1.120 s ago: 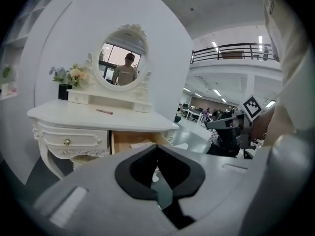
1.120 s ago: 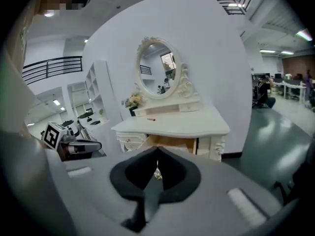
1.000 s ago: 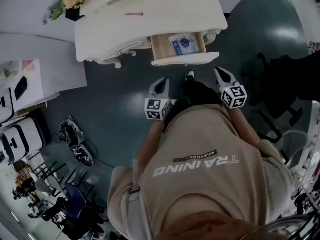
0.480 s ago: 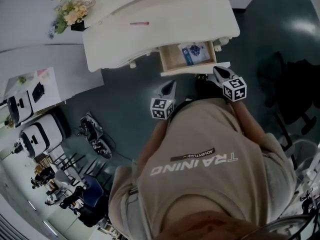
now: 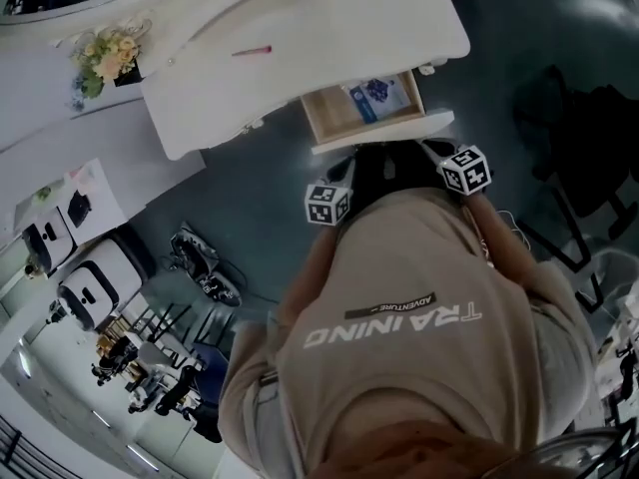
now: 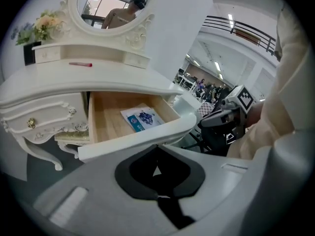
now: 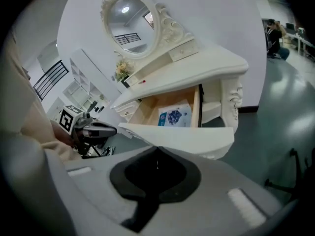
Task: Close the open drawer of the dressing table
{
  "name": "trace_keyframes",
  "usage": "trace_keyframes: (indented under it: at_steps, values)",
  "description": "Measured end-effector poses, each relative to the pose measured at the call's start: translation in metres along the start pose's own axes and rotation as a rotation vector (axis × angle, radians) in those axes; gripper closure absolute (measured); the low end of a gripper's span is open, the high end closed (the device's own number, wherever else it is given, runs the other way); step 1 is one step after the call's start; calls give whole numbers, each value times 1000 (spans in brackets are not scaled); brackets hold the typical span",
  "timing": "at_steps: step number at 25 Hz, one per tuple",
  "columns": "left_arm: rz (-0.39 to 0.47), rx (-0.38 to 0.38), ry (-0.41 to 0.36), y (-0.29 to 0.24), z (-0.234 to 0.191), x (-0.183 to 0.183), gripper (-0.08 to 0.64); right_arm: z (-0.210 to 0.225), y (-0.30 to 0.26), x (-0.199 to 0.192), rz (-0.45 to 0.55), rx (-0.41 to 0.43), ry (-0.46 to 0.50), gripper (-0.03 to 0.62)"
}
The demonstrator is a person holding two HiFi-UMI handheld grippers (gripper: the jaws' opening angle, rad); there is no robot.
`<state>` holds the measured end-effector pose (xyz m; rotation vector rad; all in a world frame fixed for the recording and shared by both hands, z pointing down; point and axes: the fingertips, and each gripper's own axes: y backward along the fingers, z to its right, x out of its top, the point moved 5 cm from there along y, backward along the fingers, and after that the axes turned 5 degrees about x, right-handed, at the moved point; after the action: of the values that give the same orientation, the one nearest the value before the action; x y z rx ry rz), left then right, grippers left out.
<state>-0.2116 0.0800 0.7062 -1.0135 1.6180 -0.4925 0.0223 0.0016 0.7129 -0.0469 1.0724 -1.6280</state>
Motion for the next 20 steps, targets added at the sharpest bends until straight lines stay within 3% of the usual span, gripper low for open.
trace_keyframes:
  at_steps: [9,12,16,20]
  values:
    - [-111,-98,51,-26,-22,-18,558,17,-40,-35,-196,-48,-84,588]
    - [-118,-121,82,-33,-26,-19,558,27,-39,-32,-193,-85,-110,588]
    - [-121,-128,67,-41,-37,-13,558,28,-42,-26,-156,-92,-151,588]
    - [-134,-132,50,-46,-34,-10,558,32,-41,-22,-176,-83,-122,588]
